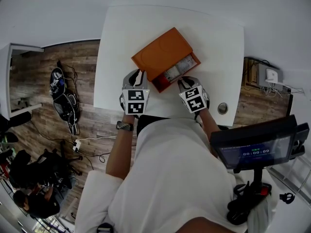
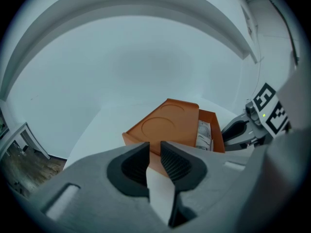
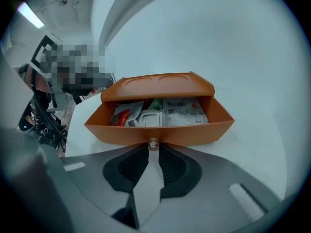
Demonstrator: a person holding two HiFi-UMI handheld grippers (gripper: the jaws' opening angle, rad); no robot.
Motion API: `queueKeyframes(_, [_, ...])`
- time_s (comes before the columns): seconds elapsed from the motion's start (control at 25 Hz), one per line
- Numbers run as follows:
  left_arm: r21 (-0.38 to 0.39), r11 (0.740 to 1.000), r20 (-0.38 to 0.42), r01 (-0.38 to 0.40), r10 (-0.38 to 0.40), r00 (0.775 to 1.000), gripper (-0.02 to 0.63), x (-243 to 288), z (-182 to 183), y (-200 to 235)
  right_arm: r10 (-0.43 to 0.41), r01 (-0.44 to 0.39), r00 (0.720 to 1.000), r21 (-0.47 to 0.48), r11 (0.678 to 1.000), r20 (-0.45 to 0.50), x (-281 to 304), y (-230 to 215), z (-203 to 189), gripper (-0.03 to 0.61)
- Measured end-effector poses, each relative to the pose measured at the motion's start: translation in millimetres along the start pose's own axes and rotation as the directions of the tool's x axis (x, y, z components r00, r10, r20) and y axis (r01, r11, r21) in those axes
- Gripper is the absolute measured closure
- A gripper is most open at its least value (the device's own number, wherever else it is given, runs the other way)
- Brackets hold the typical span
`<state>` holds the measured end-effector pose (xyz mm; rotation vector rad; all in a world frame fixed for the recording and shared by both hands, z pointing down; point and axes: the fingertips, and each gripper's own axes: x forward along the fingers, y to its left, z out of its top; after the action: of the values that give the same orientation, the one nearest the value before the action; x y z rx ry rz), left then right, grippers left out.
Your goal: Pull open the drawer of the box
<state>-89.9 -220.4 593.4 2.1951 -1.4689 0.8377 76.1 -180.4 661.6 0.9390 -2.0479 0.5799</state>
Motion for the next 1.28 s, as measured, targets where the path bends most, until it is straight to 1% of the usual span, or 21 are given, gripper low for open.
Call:
queueKeyframes(0.64, [-0.001, 1.0, 0.005, -0.001, 0.001, 1.0, 0.538, 3, -3, 2, -0.002, 0.003, 1.0, 0.015, 1.0, -0.01, -2, 1, -11, 0.509])
queueKeyframes(0.84, [0.012, 1.0, 0.007, 0.0, 0.0, 1.0, 0.538, 4, -2, 1, -0.005, 0.006, 1.0, 0.017, 1.0, -0.015, -2, 0, -14, 0.509])
queueKeyframes(1.28, [0.006, 1.0, 0.01, -0.004, 0.004, 1.0, 0.538, 3, -4, 1, -0.007, 0.007, 1.0, 0.02, 1.0, -0.027, -7, 1, -22, 0.509])
